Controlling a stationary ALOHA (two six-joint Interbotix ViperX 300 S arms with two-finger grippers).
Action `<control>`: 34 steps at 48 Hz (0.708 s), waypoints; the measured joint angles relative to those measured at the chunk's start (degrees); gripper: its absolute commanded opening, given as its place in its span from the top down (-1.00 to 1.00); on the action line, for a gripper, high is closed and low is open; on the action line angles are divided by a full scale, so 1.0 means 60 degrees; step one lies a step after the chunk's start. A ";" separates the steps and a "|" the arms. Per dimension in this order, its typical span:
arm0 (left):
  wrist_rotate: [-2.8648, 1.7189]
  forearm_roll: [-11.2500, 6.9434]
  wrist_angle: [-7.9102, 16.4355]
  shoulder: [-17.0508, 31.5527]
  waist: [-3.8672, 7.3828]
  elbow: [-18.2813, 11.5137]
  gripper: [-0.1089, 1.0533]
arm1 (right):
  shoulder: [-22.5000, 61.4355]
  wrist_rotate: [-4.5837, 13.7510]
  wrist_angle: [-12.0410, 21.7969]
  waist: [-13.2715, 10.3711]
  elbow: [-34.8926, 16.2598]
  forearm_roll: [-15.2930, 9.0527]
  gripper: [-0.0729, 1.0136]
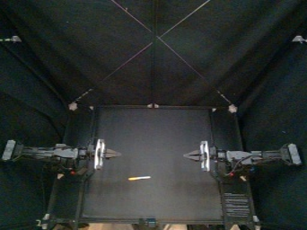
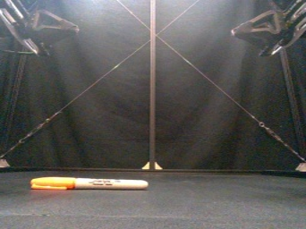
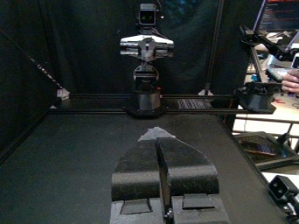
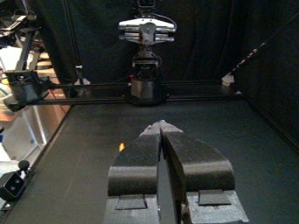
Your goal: Uncap the pen
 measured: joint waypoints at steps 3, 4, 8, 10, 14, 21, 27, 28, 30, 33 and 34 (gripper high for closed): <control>0.0000 -0.0073 -0.0044 0.0059 0.0000 0.0103 0.88 | 0.0161 0.0000 -0.0029 0.0015 -0.0015 -0.0015 0.94; 0.0000 -0.0132 -0.0044 0.0088 0.0015 0.0132 0.86 | 0.0278 0.0029 -0.0059 0.0015 -0.0015 -0.0015 0.93; 0.0000 -0.0161 -0.0161 0.0249 0.0000 0.0190 0.82 | 0.0923 0.0088 -0.0117 0.0029 -0.0103 -0.0029 0.89; 0.0000 -0.0176 -0.0264 0.0381 -0.0015 0.0205 0.81 | 0.1348 0.0044 -0.0176 0.0029 -0.0234 -0.0029 0.88; 0.0029 -0.0161 -0.0571 0.0732 -0.0029 0.0190 0.80 | 0.2549 0.0073 -0.0352 0.0088 -0.0645 -0.0029 0.87; 0.0015 -0.0132 -0.0864 0.1436 -0.0044 0.0205 0.80 | 0.4570 0.0029 -0.0527 0.0293 -0.1465 -0.0029 0.86; 0.0029 -0.0132 -0.0894 0.1992 -0.0059 0.0205 0.80 | 0.6519 0.0015 -0.0557 0.0454 -0.2271 -0.0029 0.86; 0.0029 -0.0132 -0.0908 0.2080 -0.0059 0.0205 0.80 | 0.6768 0.0015 -0.0557 0.0469 -0.2388 -0.0044 0.86; 0.0029 -0.0132 -0.0937 0.2256 -0.0059 0.0190 0.80 | 0.7222 0.0000 -0.0557 0.0513 -0.2622 -0.0044 0.85; 0.0029 -0.0132 -0.0937 0.2461 -0.0117 0.0205 0.80 | 0.7983 -0.0015 -0.0571 0.0601 -0.3047 -0.0044 0.82; 0.0029 -0.0132 -0.0937 0.2505 -0.0132 0.0205 0.80 | 0.8247 0.0029 -0.0557 0.0630 -0.3179 -0.0044 0.80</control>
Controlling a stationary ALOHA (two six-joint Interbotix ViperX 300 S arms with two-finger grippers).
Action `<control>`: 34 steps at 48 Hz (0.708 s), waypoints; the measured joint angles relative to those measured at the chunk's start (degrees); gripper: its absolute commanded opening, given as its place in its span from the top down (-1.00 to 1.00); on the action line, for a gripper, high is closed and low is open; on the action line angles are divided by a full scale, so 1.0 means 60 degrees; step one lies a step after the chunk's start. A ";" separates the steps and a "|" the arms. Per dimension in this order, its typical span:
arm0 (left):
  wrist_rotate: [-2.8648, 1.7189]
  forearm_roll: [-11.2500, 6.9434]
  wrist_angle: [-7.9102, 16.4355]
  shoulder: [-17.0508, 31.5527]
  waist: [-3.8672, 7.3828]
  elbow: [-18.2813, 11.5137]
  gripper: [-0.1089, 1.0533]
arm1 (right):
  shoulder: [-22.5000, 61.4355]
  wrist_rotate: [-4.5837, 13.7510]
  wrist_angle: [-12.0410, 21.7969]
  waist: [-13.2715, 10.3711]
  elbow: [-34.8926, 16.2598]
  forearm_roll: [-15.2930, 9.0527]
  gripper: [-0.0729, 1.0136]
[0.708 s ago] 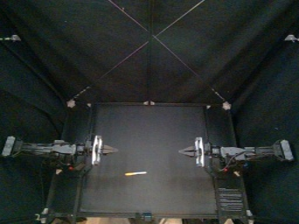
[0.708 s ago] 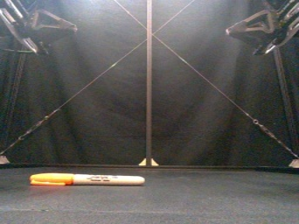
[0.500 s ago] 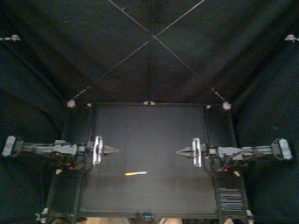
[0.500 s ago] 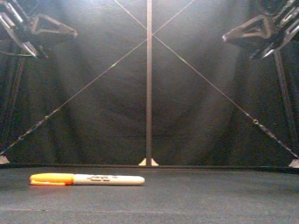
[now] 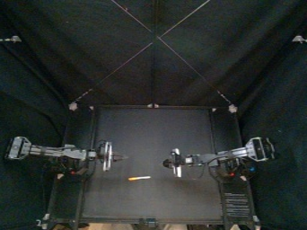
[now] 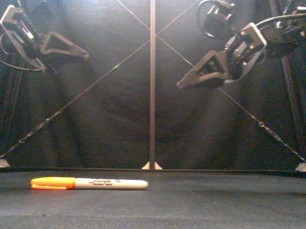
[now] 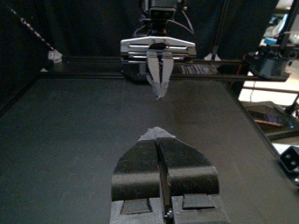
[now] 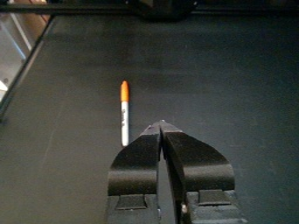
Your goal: Uncap the pen
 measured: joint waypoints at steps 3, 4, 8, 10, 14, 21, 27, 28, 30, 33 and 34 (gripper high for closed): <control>0.0000 0.0000 -0.0015 0.0117 -0.0059 0.0000 0.80 | 0.0688 -0.0044 0.0044 0.0103 -0.0381 0.0000 0.68; -0.0015 0.0000 -0.0015 0.0132 -0.0073 0.0000 0.80 | 0.0923 -0.0059 0.0073 0.0132 -0.0527 0.0000 0.63; -0.0015 0.0000 -0.0015 0.0205 -0.0073 0.0000 0.79 | 0.1523 0.0044 0.0220 0.0249 -0.0952 0.0000 0.34; 0.0000 0.0000 -0.0015 0.0234 -0.0088 0.0000 0.79 | 0.1787 -0.0015 0.0308 0.0322 -0.1187 0.0000 0.18; 0.0000 0.0000 -0.0015 0.0234 -0.0088 0.0000 0.79 | 0.2168 0.0029 0.0498 0.0425 -0.1538 0.0029 -0.13; -0.0015 0.0000 -0.0015 0.0234 -0.0088 0.0029 0.79 | 0.2666 0.0015 0.0820 0.0586 -0.2036 0.0161 -0.57; -0.0015 0.0000 -0.0015 0.0234 -0.0088 0.0029 0.79 | 0.3047 0.0059 0.1128 0.0645 -0.2300 0.0352 -0.66; -0.0015 0.0000 -0.0015 0.0234 -0.0088 0.0029 0.79 | 0.3105 0.0059 0.1172 0.0645 -0.2314 0.0366 -0.66; -0.0015 0.0000 -0.0015 0.0234 -0.0088 0.0029 0.79 | 0.3193 0.0059 0.1245 0.0645 -0.2388 0.0381 -0.66; 0.0000 0.0000 -0.0015 0.0234 -0.0088 0.0029 0.79 | 0.3354 0.0059 0.1392 0.0645 -0.2476 0.0381 -0.66; 0.0000 0.0000 -0.0015 0.0234 -0.0088 0.0029 0.79 | 0.3398 0.0059 0.1436 0.0645 -0.2505 0.0381 -0.66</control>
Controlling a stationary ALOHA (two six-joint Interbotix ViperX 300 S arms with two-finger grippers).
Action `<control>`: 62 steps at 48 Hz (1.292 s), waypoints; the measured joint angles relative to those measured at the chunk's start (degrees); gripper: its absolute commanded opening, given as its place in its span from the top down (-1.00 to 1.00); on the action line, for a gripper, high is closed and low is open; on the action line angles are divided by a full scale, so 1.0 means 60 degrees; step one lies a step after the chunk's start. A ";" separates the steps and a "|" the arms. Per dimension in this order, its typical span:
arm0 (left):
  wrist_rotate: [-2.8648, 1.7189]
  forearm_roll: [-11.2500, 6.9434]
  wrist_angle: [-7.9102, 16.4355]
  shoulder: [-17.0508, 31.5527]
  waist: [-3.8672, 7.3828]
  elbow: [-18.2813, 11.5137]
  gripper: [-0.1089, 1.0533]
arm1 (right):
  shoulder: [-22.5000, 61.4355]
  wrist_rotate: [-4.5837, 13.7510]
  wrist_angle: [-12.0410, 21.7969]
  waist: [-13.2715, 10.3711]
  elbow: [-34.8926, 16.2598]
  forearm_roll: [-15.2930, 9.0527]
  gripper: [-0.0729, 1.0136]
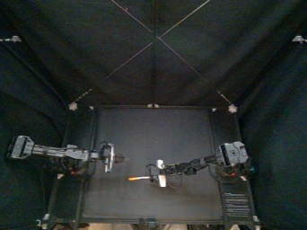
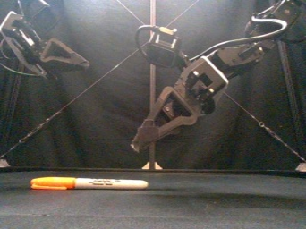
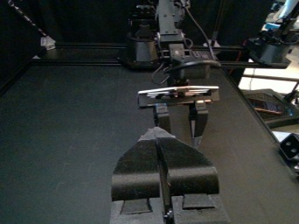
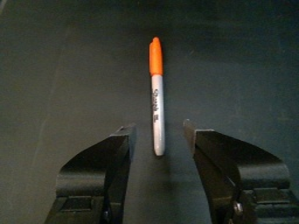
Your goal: Uncap the pen
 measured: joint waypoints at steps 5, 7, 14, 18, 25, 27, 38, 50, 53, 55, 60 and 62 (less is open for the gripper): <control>0.0000 0.0000 0.0000 0.0000 0.0000 0.0000 0.79 | 0.0322 0.0000 0.0352 0.0000 -0.0205 0.0015 -0.65; 0.0000 -0.0015 0.0000 0.0000 -0.0015 0.0000 0.79 | 0.0410 0.0015 0.0483 -0.0015 -0.0293 0.0015 -0.65; 0.0000 0.0000 0.0000 0.0000 0.0000 0.0000 0.79 | 0.0688 0.0000 0.0894 -0.0015 -0.0601 0.0015 -0.63; 0.0000 0.0000 0.0000 0.0000 0.0000 0.0000 0.79 | 0.0762 0.0000 0.1011 -0.0029 -0.0703 0.0015 -0.56; 0.0000 0.0000 0.0000 0.0000 0.0000 0.0029 0.79 | 0.0806 0.0000 0.1216 -0.0029 -0.0762 0.0029 -0.34; 0.0000 0.0000 0.0015 0.0000 0.0000 0.0029 0.79 | 0.0806 0.0015 0.1274 -0.0015 -0.0776 0.0015 -0.27; 0.0000 -0.0015 0.0000 0.0000 0.0073 0.0029 0.61 | 0.0791 0.0015 0.1509 -0.0029 -0.0776 0.0176 -0.11; 0.0000 -0.0220 0.0000 0.0000 0.0264 -0.0044 0.11 | -0.0088 -0.0029 0.1567 -0.0249 -0.0454 0.0161 -0.11; -0.0015 -0.0278 0.0000 0.0000 0.0264 -0.0103 0.00 | -0.0454 -0.0029 0.1567 -0.0425 -0.0322 0.0161 -0.11; -0.0015 -0.0322 0.0000 0.0000 0.0278 -0.0132 -0.07 | -0.0703 -0.0073 0.1567 -0.0557 -0.0234 0.0103 -0.11; -0.0015 -0.0542 -0.0015 0.0000 0.0278 -0.0220 -0.24 | -0.1377 -0.0073 0.1553 -0.0894 -0.0073 -0.0088 -0.11; -0.0015 -0.0659 -0.0015 0.0000 0.0278 -0.0234 -0.30 | -0.1567 -0.0073 0.1538 -0.0996 -0.0029 -0.0176 -0.11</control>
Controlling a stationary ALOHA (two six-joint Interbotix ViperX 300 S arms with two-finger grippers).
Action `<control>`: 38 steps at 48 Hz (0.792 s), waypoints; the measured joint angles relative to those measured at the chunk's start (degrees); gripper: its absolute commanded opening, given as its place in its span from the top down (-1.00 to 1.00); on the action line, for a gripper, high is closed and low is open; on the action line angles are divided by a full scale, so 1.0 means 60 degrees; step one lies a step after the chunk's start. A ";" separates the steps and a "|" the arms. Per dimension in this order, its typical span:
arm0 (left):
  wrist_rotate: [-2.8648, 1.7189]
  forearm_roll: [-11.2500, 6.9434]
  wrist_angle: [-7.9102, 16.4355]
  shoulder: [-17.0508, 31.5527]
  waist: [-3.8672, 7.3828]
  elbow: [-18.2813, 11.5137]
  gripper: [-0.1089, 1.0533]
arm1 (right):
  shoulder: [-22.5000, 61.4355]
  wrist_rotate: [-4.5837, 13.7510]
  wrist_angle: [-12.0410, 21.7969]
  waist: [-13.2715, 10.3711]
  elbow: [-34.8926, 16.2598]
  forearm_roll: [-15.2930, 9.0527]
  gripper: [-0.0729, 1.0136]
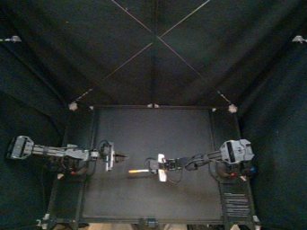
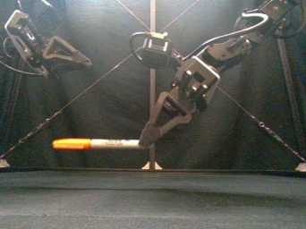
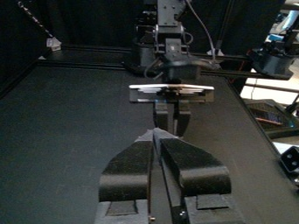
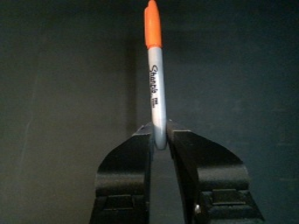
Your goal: Uncap the pen
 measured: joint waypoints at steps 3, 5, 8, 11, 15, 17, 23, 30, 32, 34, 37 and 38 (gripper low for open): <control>0.0000 -0.0103 0.0015 0.0000 -0.0015 -0.0015 -0.39 | -0.0293 0.0000 -0.0044 -0.0146 0.0088 -0.0161 -0.11; -0.0015 -0.0132 0.0015 0.0000 -0.0015 -0.0015 -0.45 | -0.0498 0.0000 -0.0088 -0.0249 0.0176 -0.0249 -0.11; -0.0015 -0.0146 0.0015 0.0000 -0.0015 -0.0029 -0.54 | -0.0776 0.0000 -0.0161 -0.0366 0.0264 -0.0352 -0.11; -0.0015 -0.0161 0.0015 0.0000 -0.0044 -0.0015 -0.63 | -0.1084 0.0000 -0.0366 -0.0513 0.0410 -0.0498 -0.11; -0.0029 -0.0176 0.0015 0.0000 -0.0059 -0.0029 -0.73 | -0.1421 0.0015 -0.0674 -0.0645 0.0586 -0.0615 -0.11; -0.0059 -0.0190 0.0015 0.0000 -0.0059 -0.0029 -0.78 | -0.1523 0.0000 -0.0820 -0.0703 0.0674 -0.0659 -0.11; -0.0234 -0.0659 0.0000 0.0000 -0.0073 -0.0103 -0.86 | -0.1729 0.0000 -0.1143 -0.0776 0.0908 -0.0718 -0.11; -0.0425 -0.1670 -0.0044 0.0029 -0.0073 -0.0264 -0.86 | -0.1743 -0.0015 -0.1260 -0.0776 0.0952 -0.0732 -0.11; -0.0439 -0.1934 -0.0044 0.0073 -0.0073 -0.0293 -0.86 | -0.1743 -0.0015 -0.1289 -0.0776 0.0952 -0.0732 -0.11; -0.0439 -0.2139 -0.0059 0.0161 -0.0103 -0.0322 -0.86 | -0.1743 -0.0015 -0.1304 -0.0791 0.0952 -0.0732 -0.11; -0.0454 -0.2388 -0.0059 0.0396 -0.0190 -0.0366 -0.86 | -0.1743 -0.0044 -0.1348 -0.0791 0.0952 -0.0776 -0.11; -0.0439 -0.2446 -0.0073 0.0483 -0.0190 -0.0381 -0.86 | -0.1743 -0.0044 -0.1362 -0.0791 0.0952 -0.0776 -0.11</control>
